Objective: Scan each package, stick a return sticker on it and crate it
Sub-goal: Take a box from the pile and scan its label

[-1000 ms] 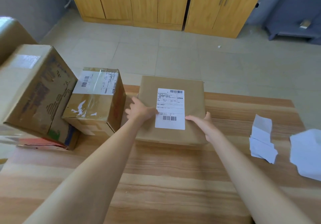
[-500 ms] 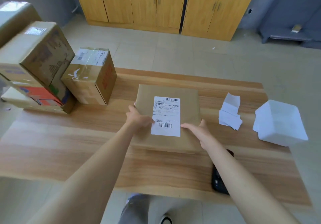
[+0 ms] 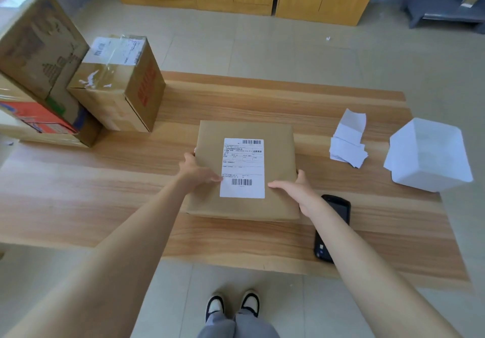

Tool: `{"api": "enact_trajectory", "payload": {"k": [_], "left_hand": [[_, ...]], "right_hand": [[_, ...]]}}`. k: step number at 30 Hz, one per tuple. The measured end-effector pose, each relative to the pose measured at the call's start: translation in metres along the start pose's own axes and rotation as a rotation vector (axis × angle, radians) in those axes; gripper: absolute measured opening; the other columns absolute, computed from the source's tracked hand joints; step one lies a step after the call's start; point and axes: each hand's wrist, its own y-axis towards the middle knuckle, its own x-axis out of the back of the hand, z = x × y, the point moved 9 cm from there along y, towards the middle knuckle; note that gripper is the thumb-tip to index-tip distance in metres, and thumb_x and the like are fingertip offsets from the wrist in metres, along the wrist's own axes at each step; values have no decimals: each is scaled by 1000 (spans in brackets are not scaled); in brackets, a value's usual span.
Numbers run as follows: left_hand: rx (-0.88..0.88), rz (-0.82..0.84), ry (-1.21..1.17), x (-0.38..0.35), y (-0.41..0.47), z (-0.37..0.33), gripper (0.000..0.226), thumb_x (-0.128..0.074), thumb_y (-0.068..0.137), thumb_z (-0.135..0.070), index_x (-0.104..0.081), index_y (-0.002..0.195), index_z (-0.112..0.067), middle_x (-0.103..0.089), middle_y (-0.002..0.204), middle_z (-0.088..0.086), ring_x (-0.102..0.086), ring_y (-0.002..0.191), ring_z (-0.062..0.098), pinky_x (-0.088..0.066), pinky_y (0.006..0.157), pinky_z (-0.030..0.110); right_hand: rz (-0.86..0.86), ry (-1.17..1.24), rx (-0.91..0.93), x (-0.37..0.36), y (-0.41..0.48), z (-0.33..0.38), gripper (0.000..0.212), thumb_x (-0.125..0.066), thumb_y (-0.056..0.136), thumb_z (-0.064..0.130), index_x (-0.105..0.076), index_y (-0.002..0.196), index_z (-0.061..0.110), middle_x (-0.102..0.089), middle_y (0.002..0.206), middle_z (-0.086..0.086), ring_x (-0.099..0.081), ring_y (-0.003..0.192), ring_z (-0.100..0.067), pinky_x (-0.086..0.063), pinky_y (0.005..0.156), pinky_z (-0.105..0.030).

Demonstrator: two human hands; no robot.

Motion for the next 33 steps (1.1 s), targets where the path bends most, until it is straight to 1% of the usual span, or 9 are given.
{"api": "enact_trajectory", "payload": {"k": [5,8,13,21,24,26,27,30,33], "left_hand": [[49,-26,230,-2,-3,-13,88,-78,75,-12,-20,140,-8,-29,144,16,-35,133,35,-33,107,44],[32,-51,332,-3,-7,-16,89,-76,76,-16,-17,142,-7,-27,142,18,-36,131,37,-34,104,44],[-82,-54,523,-1,-13,-25,97,-75,76,-28,-10,146,-11,-26,139,14,-34,130,36,-36,103,45],[-141,-6,556,-2,-34,-28,101,-75,77,-34,-9,149,-7,-22,146,17,-28,135,37,-33,109,44],[-153,0,555,-2,-43,-26,106,-77,76,-33,-5,150,-6,-19,149,18,-27,137,37,-31,110,44],[-150,10,542,-3,-47,-20,109,-77,76,-33,-2,151,-8,-17,150,18,-27,137,37,-31,110,44],[-147,12,537,-4,-48,-16,108,-76,77,-33,-1,151,-9,-17,149,18,-27,136,37,-32,110,43],[-142,20,500,-7,-51,-2,106,-75,78,-31,-1,151,-12,-16,148,16,-30,135,36,-32,107,42],[-157,14,447,-10,-51,5,108,-76,77,-27,1,152,-14,-15,148,17,-31,133,37,-31,107,42]], "right_hand": [[-11,-43,-19,0,-1,-3,86,-78,76,22,-23,142,17,-53,121,0,-56,107,-22,-47,92,-39],[-48,-118,-10,5,-7,-5,81,-77,76,32,-29,139,16,-51,134,-3,-54,115,-23,-46,99,-42],[-116,-186,44,38,-25,2,84,-67,86,38,-17,151,20,-23,155,-5,-30,140,-25,-30,108,-39],[-291,-236,-13,112,-57,-21,68,-70,83,28,-37,141,12,-42,141,-7,-42,129,-25,-37,98,-34],[-295,-218,-69,120,-69,-47,51,-73,81,21,-48,123,8,-55,115,-6,-56,104,-23,-44,88,-32],[-291,-217,-102,120,-76,-64,40,-71,82,15,-47,114,7,-54,112,-6,-54,99,-23,-44,88,-32],[-293,-204,-117,119,-80,-72,41,-69,85,12,-45,117,8,-49,113,-7,-52,106,-25,-39,87,-32],[-318,-175,-161,116,-86,-95,83,-71,84,14,-18,147,5,-34,147,-12,-34,135,-31,-33,102,-39],[-322,-171,-158,110,-83,-112,98,-79,75,18,-15,149,7,-31,150,-15,-37,133,-34,-33,109,-44]]}}
